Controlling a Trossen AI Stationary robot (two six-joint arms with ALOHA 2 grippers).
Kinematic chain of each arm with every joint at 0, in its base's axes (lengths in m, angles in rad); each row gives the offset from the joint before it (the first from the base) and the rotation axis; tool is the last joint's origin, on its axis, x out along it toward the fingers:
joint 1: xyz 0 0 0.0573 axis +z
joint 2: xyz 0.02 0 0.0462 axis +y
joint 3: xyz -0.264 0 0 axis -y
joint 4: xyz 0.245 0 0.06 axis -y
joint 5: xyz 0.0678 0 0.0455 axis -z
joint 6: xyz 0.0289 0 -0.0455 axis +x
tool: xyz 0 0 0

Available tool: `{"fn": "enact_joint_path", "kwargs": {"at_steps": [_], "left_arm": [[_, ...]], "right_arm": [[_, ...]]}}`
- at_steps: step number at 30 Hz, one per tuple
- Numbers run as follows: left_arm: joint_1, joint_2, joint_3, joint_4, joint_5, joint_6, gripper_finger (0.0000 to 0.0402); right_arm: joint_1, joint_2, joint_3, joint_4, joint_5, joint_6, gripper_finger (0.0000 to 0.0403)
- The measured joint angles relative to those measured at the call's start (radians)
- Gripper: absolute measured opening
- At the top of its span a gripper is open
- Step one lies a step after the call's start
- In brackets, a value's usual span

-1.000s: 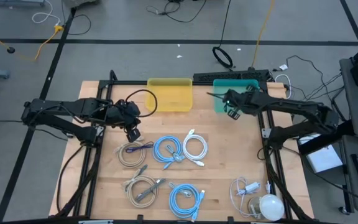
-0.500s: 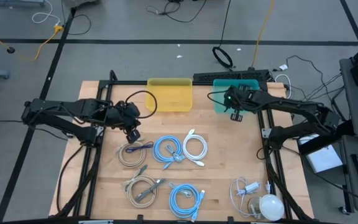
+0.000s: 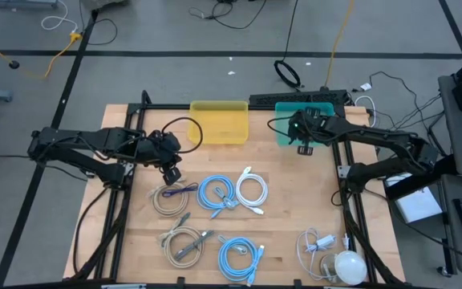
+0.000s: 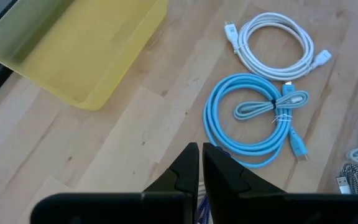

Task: Pick & Place USB Port
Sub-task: Put the top gray charger cable into the green bin, then put the white charger cable into the yellow bin

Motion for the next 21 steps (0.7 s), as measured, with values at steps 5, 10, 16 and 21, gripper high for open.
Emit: {"fn": "enact_joint_path", "kwargs": {"at_steps": [5,10,16,21], "left_arm": [[0.0,0.0,0.0,0.0,0.0,-0.002,0.0024],[0.0,0.0,0.0,0.0,0.0,-0.002,0.0024],[0.0,0.0,0.0,0.0,-0.001,-0.003,0.0024],[0.003,0.0,0.0,0.0,-0.001,0.002,0.0024]], "right_arm": [[0.0,0.0,0.0,0.0,0.003,0.053,0.0107],[0.0,0.0,0.0,0.0,0.007,0.058,0.0141],[0.064,-0.019,0.029,-0.002,0.064,0.131,0.0162],[0.158,-0.033,0.155,-0.018,0.046,0.269,0.0166]]}}
